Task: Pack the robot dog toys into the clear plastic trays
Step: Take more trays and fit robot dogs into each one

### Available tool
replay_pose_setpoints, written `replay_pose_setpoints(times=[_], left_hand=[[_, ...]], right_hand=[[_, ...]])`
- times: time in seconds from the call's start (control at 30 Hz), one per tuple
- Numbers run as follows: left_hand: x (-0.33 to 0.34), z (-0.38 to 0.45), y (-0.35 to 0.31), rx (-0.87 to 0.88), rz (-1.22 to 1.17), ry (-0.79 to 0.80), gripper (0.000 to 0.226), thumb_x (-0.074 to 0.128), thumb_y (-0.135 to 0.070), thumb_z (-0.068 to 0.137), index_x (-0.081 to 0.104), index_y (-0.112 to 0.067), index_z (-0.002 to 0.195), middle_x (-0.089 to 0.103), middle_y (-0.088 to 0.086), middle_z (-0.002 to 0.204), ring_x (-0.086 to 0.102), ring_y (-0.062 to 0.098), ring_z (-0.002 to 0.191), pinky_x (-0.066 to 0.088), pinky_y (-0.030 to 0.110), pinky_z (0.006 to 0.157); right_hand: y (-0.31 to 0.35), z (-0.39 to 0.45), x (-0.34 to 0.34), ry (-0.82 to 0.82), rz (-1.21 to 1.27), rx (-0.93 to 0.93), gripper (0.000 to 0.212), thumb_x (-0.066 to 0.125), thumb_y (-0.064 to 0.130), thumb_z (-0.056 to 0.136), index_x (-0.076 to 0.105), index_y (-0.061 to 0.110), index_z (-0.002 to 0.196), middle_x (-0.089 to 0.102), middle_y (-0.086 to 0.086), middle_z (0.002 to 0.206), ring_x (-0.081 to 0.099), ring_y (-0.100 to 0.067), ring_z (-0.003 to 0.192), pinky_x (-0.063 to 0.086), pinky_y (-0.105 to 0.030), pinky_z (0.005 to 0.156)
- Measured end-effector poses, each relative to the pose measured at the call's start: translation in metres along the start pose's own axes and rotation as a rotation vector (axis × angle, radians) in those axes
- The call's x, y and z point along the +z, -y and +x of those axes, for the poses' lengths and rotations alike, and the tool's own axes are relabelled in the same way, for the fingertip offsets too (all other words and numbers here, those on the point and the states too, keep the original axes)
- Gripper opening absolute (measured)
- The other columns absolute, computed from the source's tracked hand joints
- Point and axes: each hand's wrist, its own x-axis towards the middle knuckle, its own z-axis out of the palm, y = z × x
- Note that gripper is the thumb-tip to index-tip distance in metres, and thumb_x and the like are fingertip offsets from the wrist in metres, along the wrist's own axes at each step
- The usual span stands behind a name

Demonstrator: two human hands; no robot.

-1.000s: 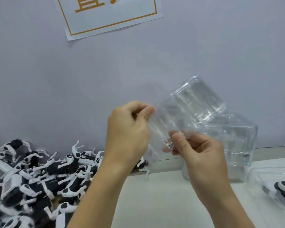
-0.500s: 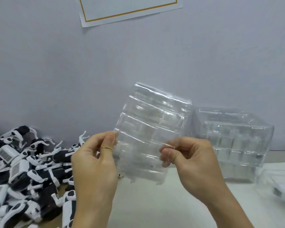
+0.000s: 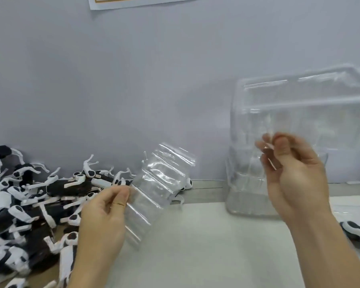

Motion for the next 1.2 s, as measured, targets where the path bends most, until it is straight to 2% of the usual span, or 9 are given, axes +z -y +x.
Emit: replay_pose_setpoints(times=[0.2, 0.4, 0.5, 0.6, 0.73, 0.9, 0.97, 1.07, 1.2], left_hand=[[0.012, -0.004, -0.001, 0.014, 0.02, 0.072, 0.032, 0.057, -0.011, 0.097, 0.074, -0.027, 0.076, 0.073, -0.006, 0.077, 0.065, 0.01, 0.076, 0.054, 0.042, 0.082], [0.013, -0.005, -0.001, -0.009, 0.002, 0.076, 0.024, 0.058, -0.013, 0.096, 0.073, -0.021, 0.079, 0.073, -0.004, 0.079, 0.065, 0.017, 0.078, 0.055, 0.048, 0.084], [0.011, -0.005, 0.0, -0.028, -0.011, 0.065, 0.025, 0.058, -0.013, 0.097, 0.073, -0.023, 0.08, 0.073, -0.005, 0.08, 0.065, 0.017, 0.078, 0.056, 0.046, 0.085], [0.011, -0.005, 0.0, -0.043, -0.019, 0.057, 0.026, 0.058, -0.014, 0.097, 0.073, -0.025, 0.08, 0.073, -0.008, 0.081, 0.066, 0.013, 0.079, 0.055, 0.039, 0.083], [0.015, -0.006, 0.0, -0.032, -0.022, 0.045, 0.025, 0.058, -0.015, 0.097, 0.073, -0.025, 0.08, 0.073, -0.007, 0.081, 0.065, 0.014, 0.08, 0.05, 0.026, 0.074], [0.017, -0.008, -0.001, -0.025, 0.009, 0.04, 0.019, 0.059, -0.02, 0.097, 0.072, -0.026, 0.084, 0.071, -0.01, 0.079, 0.063, 0.011, 0.075, 0.048, 0.025, 0.071], [0.019, -0.009, -0.002, -0.015, 0.028, 0.043, 0.018, 0.059, -0.021, 0.097, 0.072, -0.027, 0.084, 0.071, -0.013, 0.079, 0.063, 0.006, 0.075, 0.047, 0.024, 0.071], [0.024, -0.01, -0.005, 0.002, 0.034, 0.059, 0.022, 0.059, -0.017, 0.097, 0.072, -0.028, 0.082, 0.072, -0.017, 0.081, 0.064, 0.002, 0.078, 0.046, 0.017, 0.07], [0.03, -0.012, -0.007, 0.0, 0.037, 0.04, 0.025, 0.059, -0.016, 0.097, 0.071, -0.03, 0.08, 0.071, -0.019, 0.079, 0.064, 0.001, 0.076, 0.045, 0.021, 0.07]], right_hand=[[-0.001, 0.038, -0.006, -0.054, -0.101, 0.194, 0.012, 0.053, 0.009, 0.101, 0.064, 0.011, 0.095, 0.071, -0.003, 0.087, 0.071, -0.01, 0.081, 0.055, -0.018, 0.073], [0.008, 0.041, -0.013, -0.183, -0.542, 0.186, 0.03, 0.065, 0.029, 0.096, 0.067, 0.003, 0.08, 0.074, -0.004, 0.066, 0.075, -0.016, 0.065, 0.055, -0.018, 0.052], [0.016, 0.041, -0.016, -0.219, -0.794, 0.123, 0.042, 0.068, 0.042, 0.09, 0.068, 0.006, 0.069, 0.067, -0.002, 0.051, 0.07, -0.021, 0.059, 0.056, -0.031, 0.065], [0.017, 0.035, -0.023, -0.204, -0.845, 0.145, 0.042, 0.069, 0.041, 0.09, 0.069, 0.003, 0.07, 0.06, -0.003, 0.048, 0.055, -0.019, 0.051, 0.049, -0.033, 0.061], [0.01, 0.013, -0.026, -0.072, -0.976, 0.115, 0.036, 0.064, 0.033, 0.093, 0.072, 0.009, 0.067, 0.056, 0.003, 0.043, 0.05, -0.017, 0.046, 0.045, -0.032, 0.063], [-0.005, -0.039, 0.008, 0.517, -0.831, 0.301, 0.019, 0.071, 0.04, 0.082, 0.079, 0.024, 0.077, 0.072, 0.001, 0.068, 0.068, -0.014, 0.055, 0.051, -0.025, 0.056], [-0.021, -0.054, 0.019, 0.644, -0.765, 0.369, 0.032, 0.071, 0.05, 0.073, 0.079, 0.021, 0.085, 0.077, 0.002, 0.082, 0.074, -0.015, 0.07, 0.053, -0.019, 0.058], [-0.043, -0.063, 0.028, 0.58, -0.677, 0.318, 0.014, 0.072, 0.029, 0.086, 0.077, 0.016, 0.086, 0.077, 0.0, 0.082, 0.075, -0.015, 0.074, 0.051, -0.016, 0.06], [-0.051, -0.06, 0.023, 0.502, -0.637, 0.313, 0.019, 0.07, 0.01, 0.089, 0.078, 0.012, 0.072, 0.075, -0.008, 0.074, 0.074, -0.021, 0.068, 0.052, -0.019, 0.057]])
